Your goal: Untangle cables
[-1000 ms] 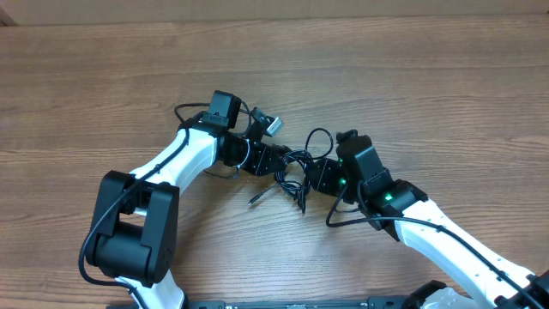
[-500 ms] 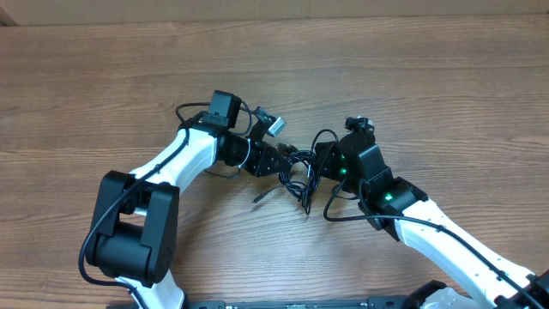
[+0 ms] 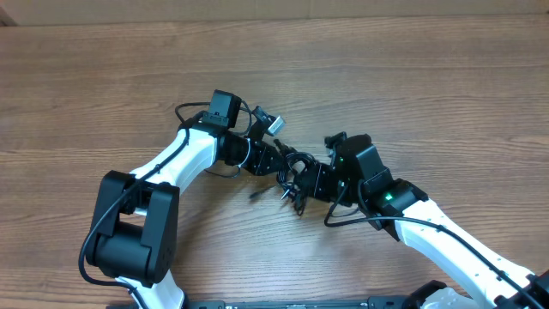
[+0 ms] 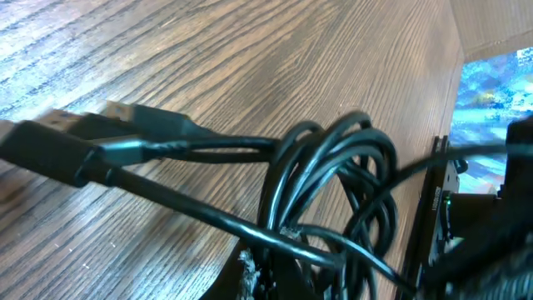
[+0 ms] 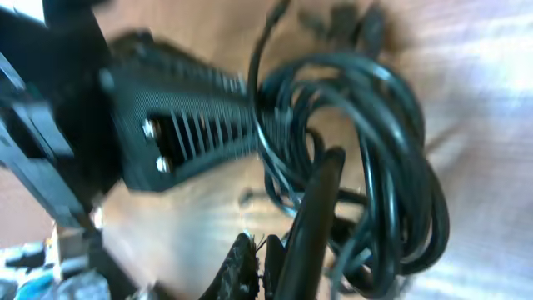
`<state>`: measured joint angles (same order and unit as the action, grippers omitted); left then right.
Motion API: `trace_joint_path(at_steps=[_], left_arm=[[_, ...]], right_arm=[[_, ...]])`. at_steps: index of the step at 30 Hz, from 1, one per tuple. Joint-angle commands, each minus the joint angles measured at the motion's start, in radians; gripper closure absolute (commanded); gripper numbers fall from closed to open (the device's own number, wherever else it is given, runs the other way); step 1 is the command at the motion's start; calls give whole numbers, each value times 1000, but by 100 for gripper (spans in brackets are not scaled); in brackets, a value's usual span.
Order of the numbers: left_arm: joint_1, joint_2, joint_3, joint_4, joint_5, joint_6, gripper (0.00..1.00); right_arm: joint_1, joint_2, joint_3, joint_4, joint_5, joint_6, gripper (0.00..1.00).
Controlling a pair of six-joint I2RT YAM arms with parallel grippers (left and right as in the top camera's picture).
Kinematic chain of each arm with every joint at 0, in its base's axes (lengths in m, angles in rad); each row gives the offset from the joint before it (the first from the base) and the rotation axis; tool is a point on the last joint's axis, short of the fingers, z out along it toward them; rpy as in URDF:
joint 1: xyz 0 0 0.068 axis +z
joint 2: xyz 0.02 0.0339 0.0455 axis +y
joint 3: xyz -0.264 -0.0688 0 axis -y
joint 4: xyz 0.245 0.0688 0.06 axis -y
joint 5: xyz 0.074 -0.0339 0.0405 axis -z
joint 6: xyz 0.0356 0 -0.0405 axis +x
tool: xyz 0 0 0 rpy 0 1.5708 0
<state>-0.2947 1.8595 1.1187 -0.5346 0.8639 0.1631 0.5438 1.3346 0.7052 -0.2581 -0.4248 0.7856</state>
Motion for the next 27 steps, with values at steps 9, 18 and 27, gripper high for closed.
trace_joint_path(at_steps=[9, 18, 27], left_arm=[[-8, 5, 3, 22, -198, -171, 96], [-8, 5, 3, 23, -198, -159, 96], [-9, 5, 3, 23, -198, -141, 96]], right_arm=[[12, 3, 27, -54, -118, 73, 96], [10, 3, 27, -47, 341, 75, 85], [10, 3, 27, -149, 483, 71, 78]])
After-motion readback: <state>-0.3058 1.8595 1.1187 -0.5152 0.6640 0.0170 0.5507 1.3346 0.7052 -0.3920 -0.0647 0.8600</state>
